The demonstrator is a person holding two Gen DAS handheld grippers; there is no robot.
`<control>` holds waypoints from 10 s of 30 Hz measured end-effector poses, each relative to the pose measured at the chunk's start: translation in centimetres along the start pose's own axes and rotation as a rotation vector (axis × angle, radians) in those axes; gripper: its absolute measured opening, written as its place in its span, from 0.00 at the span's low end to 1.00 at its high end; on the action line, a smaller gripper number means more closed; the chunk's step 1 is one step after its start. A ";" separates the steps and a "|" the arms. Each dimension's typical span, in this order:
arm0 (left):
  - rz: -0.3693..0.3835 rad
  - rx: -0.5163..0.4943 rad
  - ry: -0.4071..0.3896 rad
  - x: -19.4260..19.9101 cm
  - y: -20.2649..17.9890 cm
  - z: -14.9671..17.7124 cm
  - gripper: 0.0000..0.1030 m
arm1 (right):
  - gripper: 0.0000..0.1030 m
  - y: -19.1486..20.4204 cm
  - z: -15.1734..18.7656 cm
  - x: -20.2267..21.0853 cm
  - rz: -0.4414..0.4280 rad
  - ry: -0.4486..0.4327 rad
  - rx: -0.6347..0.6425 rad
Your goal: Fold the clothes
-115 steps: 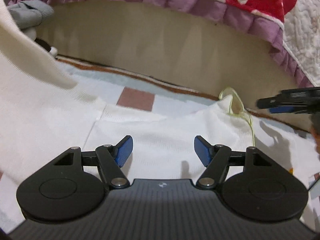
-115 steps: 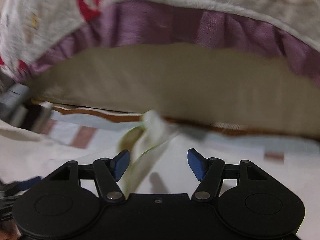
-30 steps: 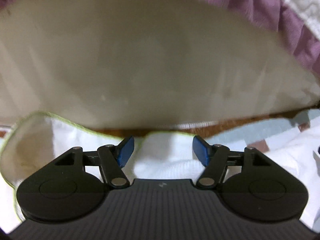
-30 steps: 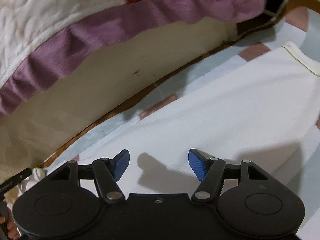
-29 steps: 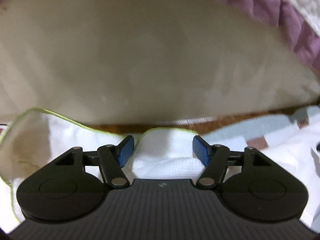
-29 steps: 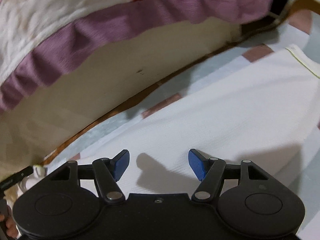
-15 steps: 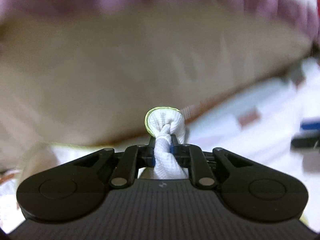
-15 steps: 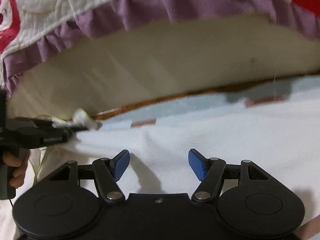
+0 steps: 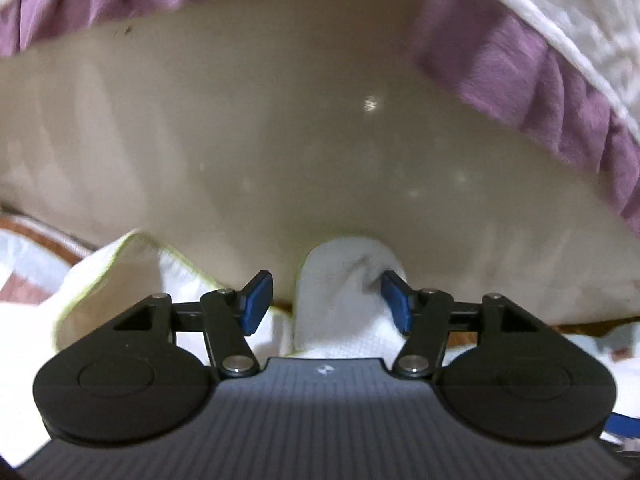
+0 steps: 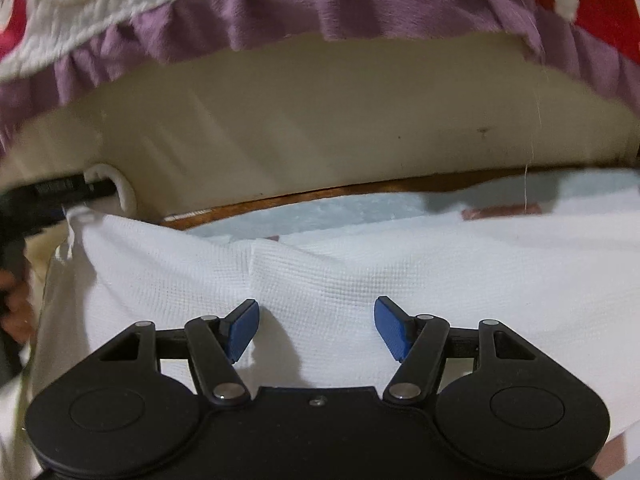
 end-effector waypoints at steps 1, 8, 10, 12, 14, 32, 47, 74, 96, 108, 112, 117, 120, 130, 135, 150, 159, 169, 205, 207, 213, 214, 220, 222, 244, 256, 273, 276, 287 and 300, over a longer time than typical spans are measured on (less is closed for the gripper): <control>0.040 -0.003 0.001 1.2 0.4 -0.1 0.58 | 0.67 0.4 0.1 0.0 0.022 -0.001 0.034; -0.059 -0.113 -0.021 9.3 9.2 1.1 0.74 | 0.68 2.6 0.2 0.8 0.056 0.000 0.114; -0.155 -0.134 0.028 9.3 13.0 1.8 0.74 | 0.68 3.4 0.2 0.9 0.021 -0.012 0.116; -0.215 -0.133 0.072 8.9 16.4 2.6 0.74 | 0.68 4.0 0.5 0.9 -0.030 -0.008 0.105; -0.254 -0.120 0.104 8.5 19.4 3.4 0.74 | 0.68 4.5 0.7 0.8 -0.086 0.002 0.089; -0.159 -0.134 0.081 5.2 15.8 1.1 0.01 | 0.81 6.7 2.7 -0.1 -0.065 0.001 0.261; -0.251 -0.231 -0.145 10.3 4.0 1.4 0.65 | 0.84 3.4 1.5 4.2 -0.106 0.196 0.115; 0.085 0.011 -0.136 4.3 -3.0 0.7 0.14 | 0.64 -30.2 -0.7 9.2 0.631 -0.166 -0.381; -0.135 -0.132 0.011 13.0 -4.8 2.5 0.68 | 0.66 -33.4 -2.9 17.8 0.883 -0.281 -0.519; -0.453 0.067 0.062 29.6 20.7 11.4 0.73 | 0.66 -10.9 -3.0 16.0 -0.106 -0.166 -0.448; -0.489 0.200 0.025 29.8 27.3 12.9 0.74 | 0.66 3.3 0.7 16.0 -0.312 0.009 -0.170; -0.481 0.229 0.099 26.4 31.8 14.4 0.72 | 0.67 15.5 7.9 16.8 -0.424 0.151 0.100; -0.441 0.191 0.144 26.7 31.3 15.1 0.71 | 0.67 19.2 12.1 17.5 -0.474 0.257 0.140; -0.459 -0.136 0.007 35.5 25.1 11.8 0.73 | 0.67 24.5 17.8 19.9 -0.550 0.438 0.249; -0.472 -0.444 0.057 42.5 22.8 9.4 0.74 | 0.67 25.8 19.1 22.3 -0.630 0.510 0.258; -0.047 -0.321 0.461 37.7 18.8 22.4 0.74 | 0.12 28.6 28.5 24.1 -0.717 0.679 0.163; 0.036 -0.262 0.512 35.2 18.8 24.2 0.09 | 0.08 24.9 23.9 23.8 -0.711 0.560 0.037; 0.051 -0.234 0.376 40.1 18.7 24.0 0.10 | 0.09 21.3 24.4 19.5 -0.609 0.624 -0.179; -0.061 -0.316 0.420 46.9 20.1 22.1 0.04 | 0.08 24.7 30.2 28.5 -0.833 0.662 0.424; -0.064 -0.307 0.423 46.1 19.7 22.6 0.10 | 0.08 25.2 31.1 27.9 -0.834 0.717 0.410; 0.114 -0.297 0.284 44.8 13.2 20.3 0.48 | 0.18 22.9 27.8 31.3 -0.870 0.742 0.376; 0.160 -0.292 0.282 44.0 11.9 20.3 0.48 | 0.32 21.4 26.4 31.8 -0.828 0.707 0.360; 0.423 -0.256 0.434 36.9 3.8 24.5 0.48 | 0.42 12.8 20.1 33.8 -0.497 0.580 0.322; 0.440 -0.243 0.491 35.6 2.2 26.6 0.48 | 0.42 11.1 20.2 34.1 -0.395 0.580 0.365; 0.447 0.016 0.466 38.2 6.8 27.5 0.03 | 0.02 9.0 19.8 35.6 -0.126 0.468 0.499; 0.397 0.023 0.637 36.4 8.2 31.1 0.09 | 0.01 6.1 19.0 38.3 -0.135 0.429 0.348; -0.262 -0.071 0.311 44.2 18.5 23.1 0.70 | 0.48 8.8 17.4 37.9 -0.227 0.443 0.356; -0.262 -0.101 0.302 44.2 18.1 23.6 0.71 | 0.52 8.6 18.1 36.5 -0.173 0.468 0.346; -0.382 -0.196 0.319 42.7 20.1 25.0 0.87 | 0.62 7.9 19.0 32.7 -0.125 0.538 0.343; -0.219 -0.212 0.081 43.5 18.9 21.1 0.03 | 0.06 6.8 14.6 32.8 -0.197 0.401 0.313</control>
Point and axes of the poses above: each gripper's, at about its wrist camera, not at the fingertips, and x roughly against the way its jaws point, y to its left, z to its underside, the point moved 5 cm from there along -x, roughly the way its jaws point, and after that the axes turned 3 degrees about -x, right-handed, at the moved point
